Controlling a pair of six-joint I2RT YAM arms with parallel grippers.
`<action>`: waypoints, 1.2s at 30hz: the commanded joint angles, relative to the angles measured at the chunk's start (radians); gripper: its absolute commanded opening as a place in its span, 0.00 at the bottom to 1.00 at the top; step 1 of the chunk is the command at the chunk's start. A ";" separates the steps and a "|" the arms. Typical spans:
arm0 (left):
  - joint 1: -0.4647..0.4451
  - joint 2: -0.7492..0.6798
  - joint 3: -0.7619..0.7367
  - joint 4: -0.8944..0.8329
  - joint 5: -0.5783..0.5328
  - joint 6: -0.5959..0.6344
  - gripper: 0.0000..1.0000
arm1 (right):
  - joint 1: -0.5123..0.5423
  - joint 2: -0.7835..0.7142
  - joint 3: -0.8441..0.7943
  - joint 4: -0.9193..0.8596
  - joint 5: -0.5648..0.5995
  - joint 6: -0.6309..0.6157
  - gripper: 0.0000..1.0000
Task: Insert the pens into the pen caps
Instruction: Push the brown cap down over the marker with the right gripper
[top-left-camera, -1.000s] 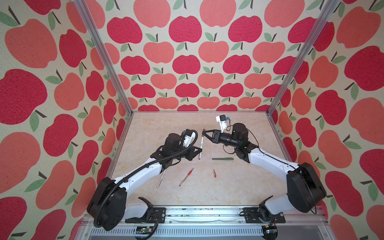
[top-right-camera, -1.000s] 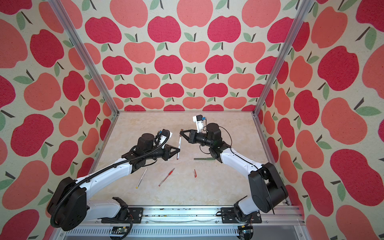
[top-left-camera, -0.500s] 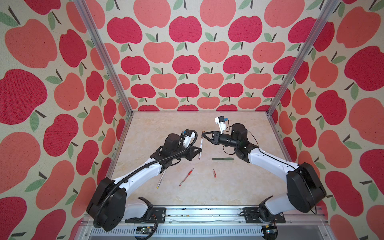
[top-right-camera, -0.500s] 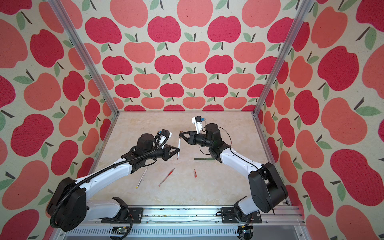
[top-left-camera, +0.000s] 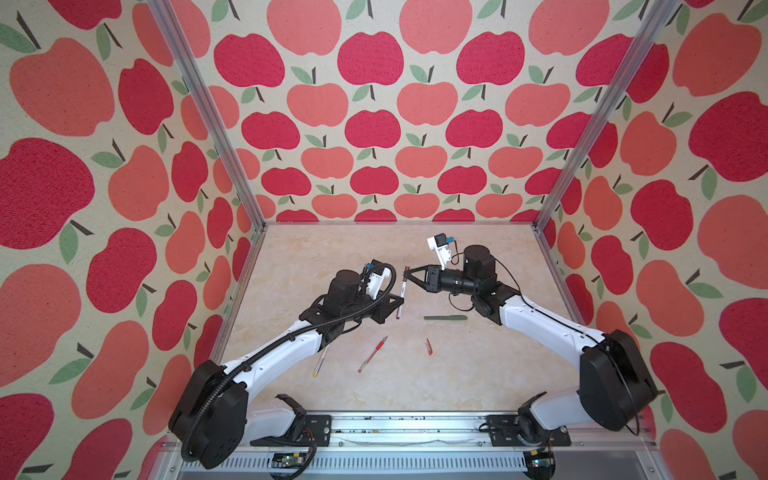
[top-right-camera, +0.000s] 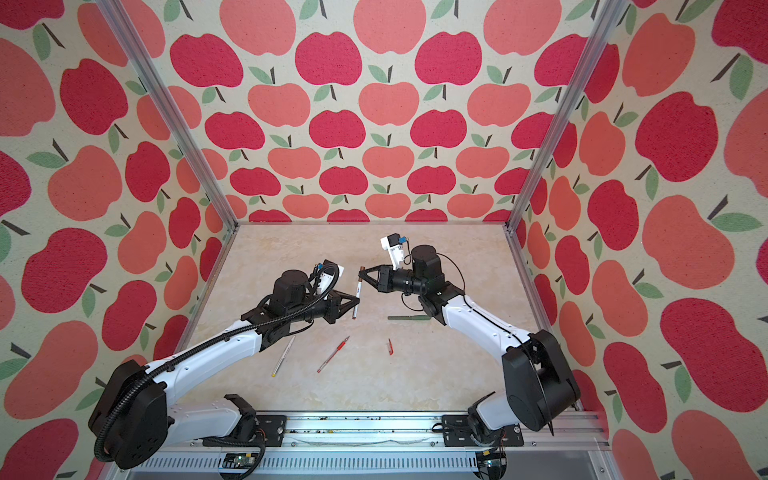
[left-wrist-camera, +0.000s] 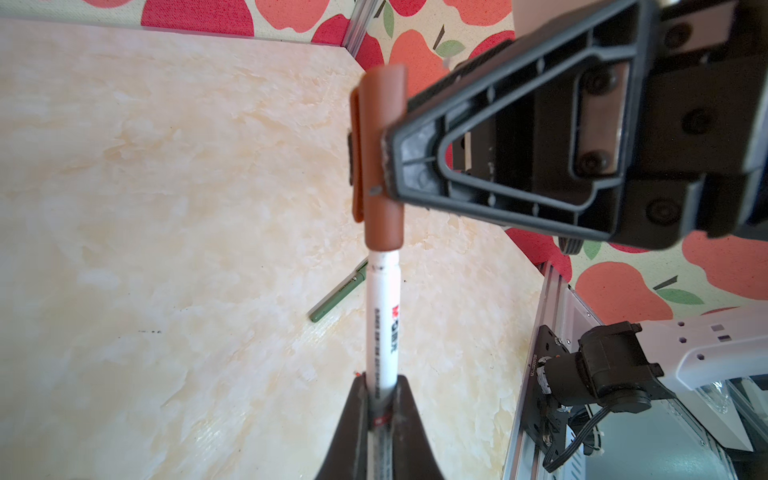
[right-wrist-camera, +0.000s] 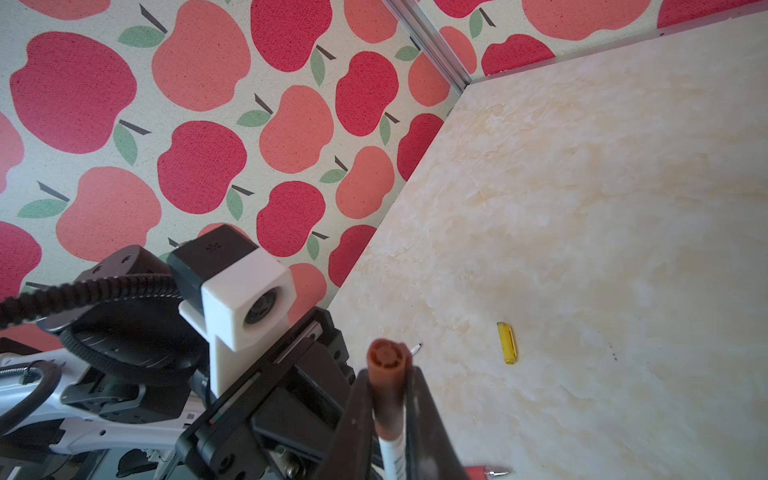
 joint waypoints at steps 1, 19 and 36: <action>0.015 -0.024 0.010 0.092 -0.124 0.015 0.00 | 0.028 -0.025 -0.017 -0.051 -0.076 -0.009 0.10; 0.033 0.023 0.141 0.119 -0.134 0.100 0.00 | 0.110 -0.024 -0.105 -0.103 -0.041 -0.076 0.09; 0.026 0.048 0.145 0.142 -0.100 0.097 0.00 | 0.145 -0.088 -0.144 -0.128 0.065 -0.150 0.13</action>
